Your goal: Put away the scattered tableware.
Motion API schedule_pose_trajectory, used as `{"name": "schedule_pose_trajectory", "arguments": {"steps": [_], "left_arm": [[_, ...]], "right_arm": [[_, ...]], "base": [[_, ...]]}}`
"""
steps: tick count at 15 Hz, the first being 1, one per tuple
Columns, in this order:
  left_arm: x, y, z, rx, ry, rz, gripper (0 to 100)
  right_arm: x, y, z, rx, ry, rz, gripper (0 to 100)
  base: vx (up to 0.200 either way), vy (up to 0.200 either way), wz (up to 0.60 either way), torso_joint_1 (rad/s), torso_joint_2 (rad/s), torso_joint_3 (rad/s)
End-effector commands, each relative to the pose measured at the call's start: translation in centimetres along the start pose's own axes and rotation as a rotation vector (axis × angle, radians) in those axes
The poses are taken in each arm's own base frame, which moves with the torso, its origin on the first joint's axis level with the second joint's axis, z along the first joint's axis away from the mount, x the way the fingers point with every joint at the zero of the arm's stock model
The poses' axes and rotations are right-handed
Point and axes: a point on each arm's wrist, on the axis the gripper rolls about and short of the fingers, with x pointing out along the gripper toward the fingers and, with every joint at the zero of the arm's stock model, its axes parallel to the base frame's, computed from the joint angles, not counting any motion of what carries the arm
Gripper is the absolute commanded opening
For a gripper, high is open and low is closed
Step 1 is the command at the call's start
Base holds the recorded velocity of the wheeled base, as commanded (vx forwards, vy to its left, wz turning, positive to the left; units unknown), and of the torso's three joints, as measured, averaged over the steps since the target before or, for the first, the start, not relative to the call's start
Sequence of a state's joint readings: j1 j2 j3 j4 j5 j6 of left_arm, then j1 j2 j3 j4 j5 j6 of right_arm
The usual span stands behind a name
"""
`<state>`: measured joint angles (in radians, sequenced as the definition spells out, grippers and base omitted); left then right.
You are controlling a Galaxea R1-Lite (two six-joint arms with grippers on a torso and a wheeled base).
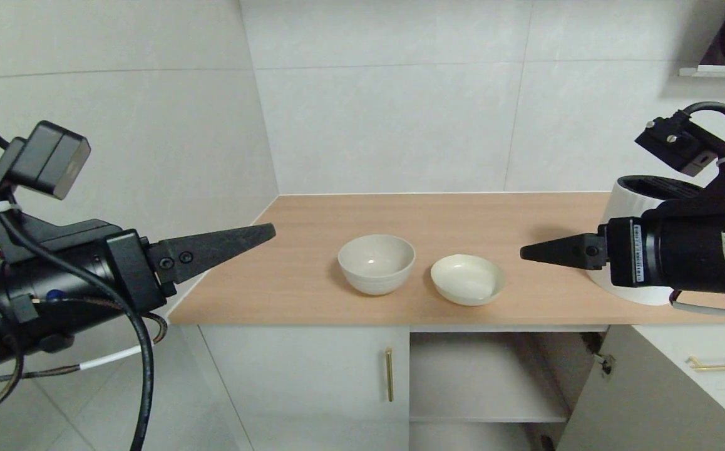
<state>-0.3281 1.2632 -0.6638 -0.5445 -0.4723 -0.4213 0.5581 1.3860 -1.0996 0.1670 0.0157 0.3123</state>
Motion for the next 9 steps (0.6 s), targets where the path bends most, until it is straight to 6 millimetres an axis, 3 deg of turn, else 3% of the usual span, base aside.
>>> {"name": "schedule_pose_trajectory", "arguments": {"steps": [1, 6, 7, 9], "left_arm": [[0.1, 0.0, 0.1, -0.001, 0.000, 0.000, 100], [2.1, -0.1, 3.4, -0.019, 0.033, 0.019, 100], [2.2, 0.2, 3.4, -0.108, 0.198, 0.100, 100], [2.5, 0.3, 3.4, -0.115, 0.317, 0.148, 100]], "right_arm": [[0.3, 0.0, -0.1, 0.001, 0.006, -0.002, 100], [3.4, -0.7, 0.6, 0.015, -0.026, -0.027, 100], [5.2, -1.5, 0.3, 0.025, 0.013, -0.060, 100], [6.4, -2.2, 0.2, 0.038, 0.031, -0.085, 100]], "base": [[0.000, 0.000, 0.00, 0.066, -0.15, -0.085], [0.000, 0.000, 0.00, 0.013, -0.02, -0.016], [0.000, 0.000, 0.00, 0.000, 0.00, 0.000], [0.000, 0.000, 0.00, 0.000, 0.00, 0.000]]}}
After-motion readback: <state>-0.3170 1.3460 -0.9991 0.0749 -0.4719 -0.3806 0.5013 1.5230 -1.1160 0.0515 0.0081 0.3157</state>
